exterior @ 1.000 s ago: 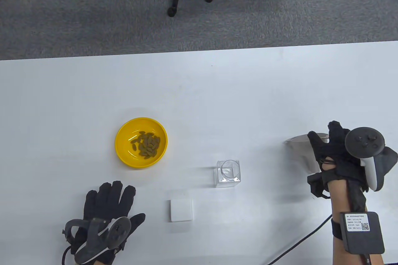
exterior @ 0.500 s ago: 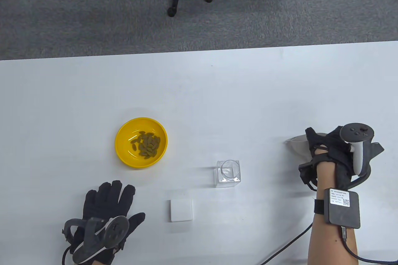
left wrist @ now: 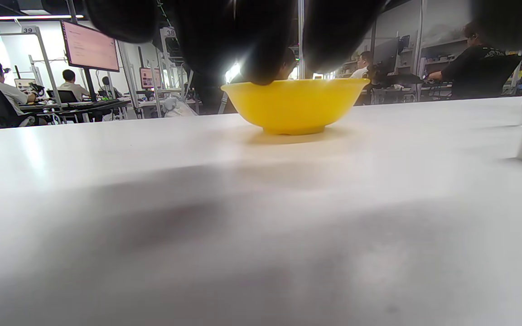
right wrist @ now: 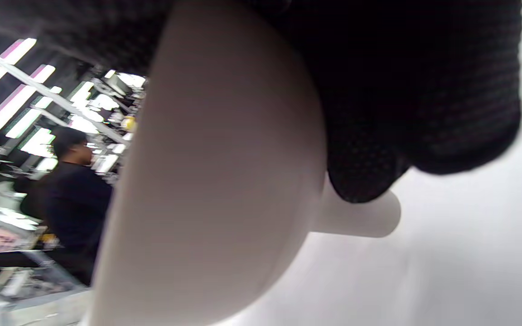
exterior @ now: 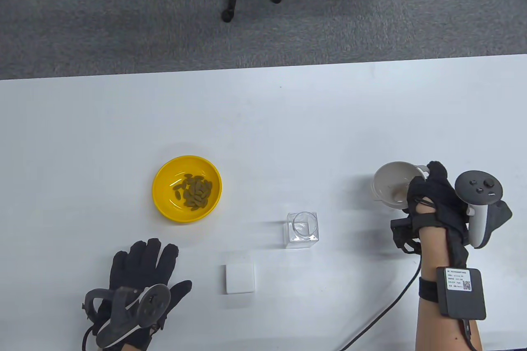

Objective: Transfer raisins through funnel into coffee jar

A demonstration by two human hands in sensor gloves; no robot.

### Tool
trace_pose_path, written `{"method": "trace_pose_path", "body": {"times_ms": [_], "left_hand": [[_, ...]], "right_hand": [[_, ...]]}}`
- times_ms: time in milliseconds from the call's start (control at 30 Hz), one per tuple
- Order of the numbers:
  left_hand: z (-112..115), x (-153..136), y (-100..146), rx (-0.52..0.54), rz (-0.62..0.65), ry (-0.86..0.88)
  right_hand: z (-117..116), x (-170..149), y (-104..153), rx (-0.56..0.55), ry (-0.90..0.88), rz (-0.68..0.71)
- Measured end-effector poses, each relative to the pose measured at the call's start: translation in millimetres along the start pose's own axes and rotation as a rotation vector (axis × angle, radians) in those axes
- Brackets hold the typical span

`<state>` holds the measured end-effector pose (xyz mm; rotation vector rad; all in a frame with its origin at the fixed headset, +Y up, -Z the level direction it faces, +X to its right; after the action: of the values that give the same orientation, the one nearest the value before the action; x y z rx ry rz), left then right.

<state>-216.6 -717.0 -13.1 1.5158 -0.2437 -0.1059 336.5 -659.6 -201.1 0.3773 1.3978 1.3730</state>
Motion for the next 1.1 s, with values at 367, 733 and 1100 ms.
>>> {"method": "trace_pose_path", "body": {"times_ms": [367,733,1100], "left_hand": [[1.9,1.3,2.0,-0.013,-0.01,-0.011],[-0.4,1.0,3.9,-0.008,-0.011,-0.004],[-0.4,3.1,4.6,-0.015,-0.005,-0.008]], "right_hand": [[-33.7,21.0,50.0,0.315,-0.335,0.184],[-46.3,48.8,89.8,0.523,-0.44,0.278],[-66.8,52.0,107.0,0.611,-0.396,0.3]]}}
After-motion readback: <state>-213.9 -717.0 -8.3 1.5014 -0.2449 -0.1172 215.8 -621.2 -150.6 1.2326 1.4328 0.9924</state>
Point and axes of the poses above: the tracker on the back of each hand, its own x axis roughly to the thumb side, its own y axis roughly from the fingertips to the wrist, z = x × y, the point moved 1 cm from there along -y, roughly from the wrist to the fingertips, and after that the axes turned 12 degrees about -y, right-handed, at the moved point
